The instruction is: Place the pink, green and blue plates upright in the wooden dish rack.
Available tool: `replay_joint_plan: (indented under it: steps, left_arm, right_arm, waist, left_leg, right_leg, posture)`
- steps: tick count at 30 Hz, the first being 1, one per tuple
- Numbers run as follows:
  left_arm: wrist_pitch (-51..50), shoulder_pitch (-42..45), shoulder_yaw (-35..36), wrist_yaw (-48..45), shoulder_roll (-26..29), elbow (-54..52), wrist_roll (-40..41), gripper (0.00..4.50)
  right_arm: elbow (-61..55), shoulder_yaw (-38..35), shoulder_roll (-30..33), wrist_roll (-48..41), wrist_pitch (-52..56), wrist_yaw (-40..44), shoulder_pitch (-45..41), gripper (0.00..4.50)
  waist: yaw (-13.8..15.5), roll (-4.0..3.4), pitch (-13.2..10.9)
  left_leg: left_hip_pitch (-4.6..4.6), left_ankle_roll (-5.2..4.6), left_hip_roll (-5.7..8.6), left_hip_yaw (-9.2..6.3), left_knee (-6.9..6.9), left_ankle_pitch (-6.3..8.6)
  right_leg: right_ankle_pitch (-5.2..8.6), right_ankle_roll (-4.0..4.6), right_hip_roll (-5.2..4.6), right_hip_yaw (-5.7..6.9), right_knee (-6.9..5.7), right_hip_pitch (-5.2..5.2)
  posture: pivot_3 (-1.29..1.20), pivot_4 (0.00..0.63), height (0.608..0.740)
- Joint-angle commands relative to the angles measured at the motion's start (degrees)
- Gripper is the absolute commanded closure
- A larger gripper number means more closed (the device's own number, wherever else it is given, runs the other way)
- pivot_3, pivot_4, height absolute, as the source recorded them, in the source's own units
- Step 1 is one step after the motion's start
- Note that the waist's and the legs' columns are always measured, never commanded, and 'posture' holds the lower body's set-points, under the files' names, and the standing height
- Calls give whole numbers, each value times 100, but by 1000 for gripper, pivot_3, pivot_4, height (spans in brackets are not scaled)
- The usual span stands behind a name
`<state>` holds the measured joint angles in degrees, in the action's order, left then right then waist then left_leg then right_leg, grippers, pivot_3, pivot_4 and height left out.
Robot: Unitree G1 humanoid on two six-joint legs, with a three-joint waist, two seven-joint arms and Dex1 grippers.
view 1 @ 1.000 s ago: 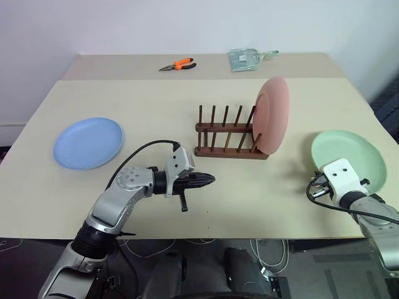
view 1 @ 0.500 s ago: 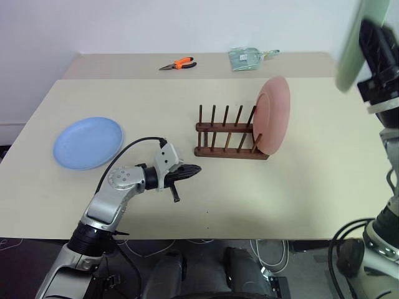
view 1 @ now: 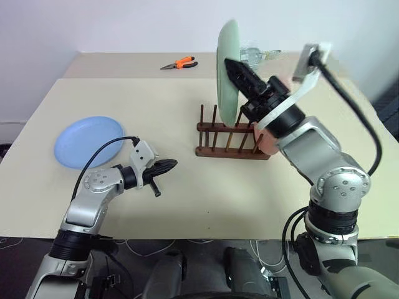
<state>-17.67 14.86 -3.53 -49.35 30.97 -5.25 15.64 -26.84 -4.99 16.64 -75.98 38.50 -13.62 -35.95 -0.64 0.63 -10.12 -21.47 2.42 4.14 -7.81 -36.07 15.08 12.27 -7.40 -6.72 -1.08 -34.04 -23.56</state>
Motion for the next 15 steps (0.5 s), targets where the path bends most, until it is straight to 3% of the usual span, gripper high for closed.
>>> replay_joint_plan:
  steps: [1, 10, 13, 15]
  left_arm:
    - [72, -56, 94, 38, -8, -257, 76, 4500]
    - [69, -86, 49, -19, 8, -281, 66, 4500]
    - [68, -73, 34, -28, -3, -275, 55, 4500]
    - [73, -74, 32, -32, -2, -271, 51, 4500]
  right_arm:
    - [-57, -140, -6, 77, -69, 51, -34, 4470]
    - [325, -343, -96, 28, -63, 18, 161, 4470]
    - [565, -422, -131, 79, -67, 19, 143, 3478]
    - [615, -429, -98, 220, -53, 79, 89, 2492]
  waist:
    - [-14, 0, 0]
    - [-21, 0, 0]
    - [-20, 0, 0]
    - [-20, -1, 0]
  left_leg:
    - [3, 0, -2, 0, 2, 0]
    - [4, 0, -6, 2, 5, 0]
    - [4, 0, -6, 2, 6, 0]
    - [4, 0, -5, 2, 5, 0]
  right_leg:
    - [0, 0, 3, 1, -2, 0]
    - [0, -1, 9, 0, -4, -2]
    - [0, -1, 9, 1, -5, -2]
    - [0, -1, 9, 1, -5, -2]
  posture:
    - [0, 150, 740]
    - [0, 150, 740]
    - [0, 150, 740]
    - [0, 150, 740]
